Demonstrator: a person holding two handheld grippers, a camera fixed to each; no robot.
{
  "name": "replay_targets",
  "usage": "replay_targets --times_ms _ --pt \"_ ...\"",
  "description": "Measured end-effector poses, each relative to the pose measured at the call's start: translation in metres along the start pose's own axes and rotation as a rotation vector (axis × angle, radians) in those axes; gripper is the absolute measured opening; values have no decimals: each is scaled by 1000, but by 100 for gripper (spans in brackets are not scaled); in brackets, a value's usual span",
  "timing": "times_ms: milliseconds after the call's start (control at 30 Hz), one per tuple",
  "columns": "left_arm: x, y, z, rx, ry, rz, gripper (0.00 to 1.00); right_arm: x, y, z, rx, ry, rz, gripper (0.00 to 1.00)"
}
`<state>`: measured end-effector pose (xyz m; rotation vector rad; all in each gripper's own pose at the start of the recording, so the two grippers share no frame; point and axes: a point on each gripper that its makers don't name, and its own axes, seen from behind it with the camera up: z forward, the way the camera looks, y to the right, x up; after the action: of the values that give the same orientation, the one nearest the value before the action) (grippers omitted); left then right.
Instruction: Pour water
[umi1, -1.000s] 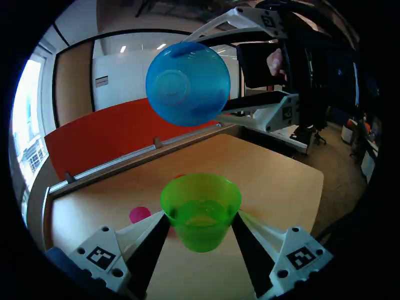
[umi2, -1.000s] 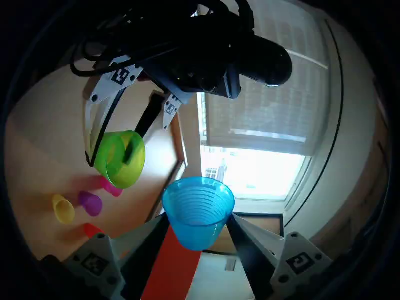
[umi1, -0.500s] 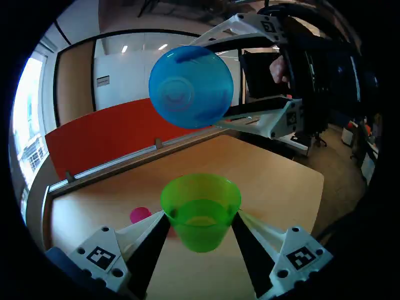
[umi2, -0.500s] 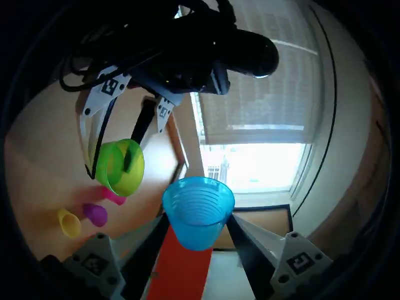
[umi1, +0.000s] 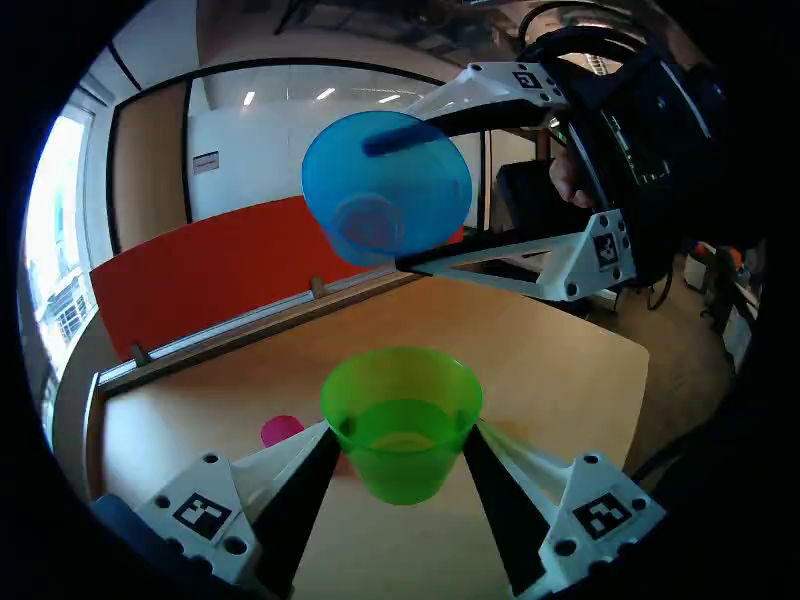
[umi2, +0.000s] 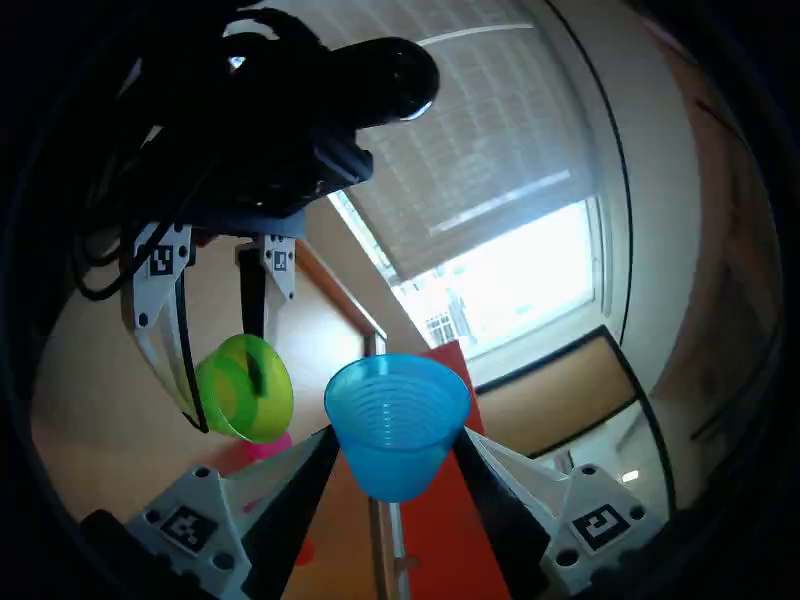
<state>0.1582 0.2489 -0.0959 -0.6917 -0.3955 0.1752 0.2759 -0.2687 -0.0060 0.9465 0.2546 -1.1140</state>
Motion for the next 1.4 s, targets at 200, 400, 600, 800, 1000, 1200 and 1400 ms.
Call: replay_targets --times_ms 200,400,600,800,1000,1200,1400 --pt "0 -3 0 6 2 -6 81 4 -13 -16 -6 -13 177 86" --pt "-1 -6 1 9 4 -16 81 3 -21 -24 -27 -15 422 86" --pt "-2 -10 1 15 4 -19 81 -3 -31 -27 -37 -30 630 86" --pt "-3 -13 1 19 5 -23 81 -5 -41 -30 -32 -38 788 86" --pt "-6 -16 1 25 2 -29 81 -8 -39 -33 -51 -41 841 86" --pt "-14 -19 4 30 -5 -26 81 -10 -39 -35 -61 -50 852 86" --pt "-22 -23 8 34 -1 -35 81 -16 -39 -38 -70 -67 864 86"
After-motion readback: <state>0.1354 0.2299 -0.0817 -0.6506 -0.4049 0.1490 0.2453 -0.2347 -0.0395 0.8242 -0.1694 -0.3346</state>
